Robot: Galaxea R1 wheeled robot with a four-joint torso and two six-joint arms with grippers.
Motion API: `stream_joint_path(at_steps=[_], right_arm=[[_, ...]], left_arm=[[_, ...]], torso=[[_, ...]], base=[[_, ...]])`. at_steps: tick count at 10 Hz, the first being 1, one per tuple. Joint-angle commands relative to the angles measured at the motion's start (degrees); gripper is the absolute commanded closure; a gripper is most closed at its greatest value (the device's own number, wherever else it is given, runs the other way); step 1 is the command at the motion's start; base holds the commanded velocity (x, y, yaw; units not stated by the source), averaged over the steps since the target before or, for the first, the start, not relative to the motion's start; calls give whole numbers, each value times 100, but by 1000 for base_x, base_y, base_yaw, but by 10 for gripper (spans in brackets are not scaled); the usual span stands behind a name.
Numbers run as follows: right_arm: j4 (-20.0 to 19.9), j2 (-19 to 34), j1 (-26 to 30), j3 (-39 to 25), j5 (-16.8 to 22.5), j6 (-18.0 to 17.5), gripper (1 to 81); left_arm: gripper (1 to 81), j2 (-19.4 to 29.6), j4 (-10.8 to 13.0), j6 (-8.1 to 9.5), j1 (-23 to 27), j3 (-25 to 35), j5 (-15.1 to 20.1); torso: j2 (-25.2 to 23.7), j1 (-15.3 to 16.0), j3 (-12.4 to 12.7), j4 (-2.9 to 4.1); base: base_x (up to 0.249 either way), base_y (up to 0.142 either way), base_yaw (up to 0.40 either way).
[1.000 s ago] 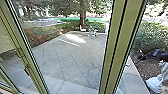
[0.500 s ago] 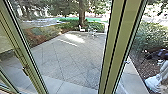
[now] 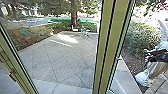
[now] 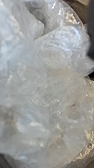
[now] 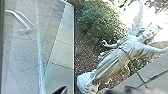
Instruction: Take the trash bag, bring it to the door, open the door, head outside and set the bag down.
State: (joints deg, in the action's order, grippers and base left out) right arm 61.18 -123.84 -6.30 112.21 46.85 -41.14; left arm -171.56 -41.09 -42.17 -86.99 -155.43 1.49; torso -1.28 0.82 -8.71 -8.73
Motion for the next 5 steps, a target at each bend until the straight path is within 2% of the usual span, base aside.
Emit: stream_joint_path(at_steps=[1, 2, 3, 5], right_arm=[[394, 76, 862, 379, -71, 212, 10], [429, 68, 853, 554, -288, 352, 10], [595, 68, 853, 730, -535, 388, 10], [1016, -133, 853, 1325, -790, 397, 10]], left_arm=[[811, 16, -83, -20, 98, 4, 510], [811, 7, -83, -20, 90, 4, 510], [811, 7, -74, 41, 90, 4, 510], [811, 16, -74, 103, 82, 4, 510]], torso=[[0, 0, 0, 4], [0, 0, 0, 0], [0, 0, 0, 4], [0, 0, 0, 4]], base=[[0, 0, 0], [0, 0, 0], [0, 0, 0], [0, 0, 0]])
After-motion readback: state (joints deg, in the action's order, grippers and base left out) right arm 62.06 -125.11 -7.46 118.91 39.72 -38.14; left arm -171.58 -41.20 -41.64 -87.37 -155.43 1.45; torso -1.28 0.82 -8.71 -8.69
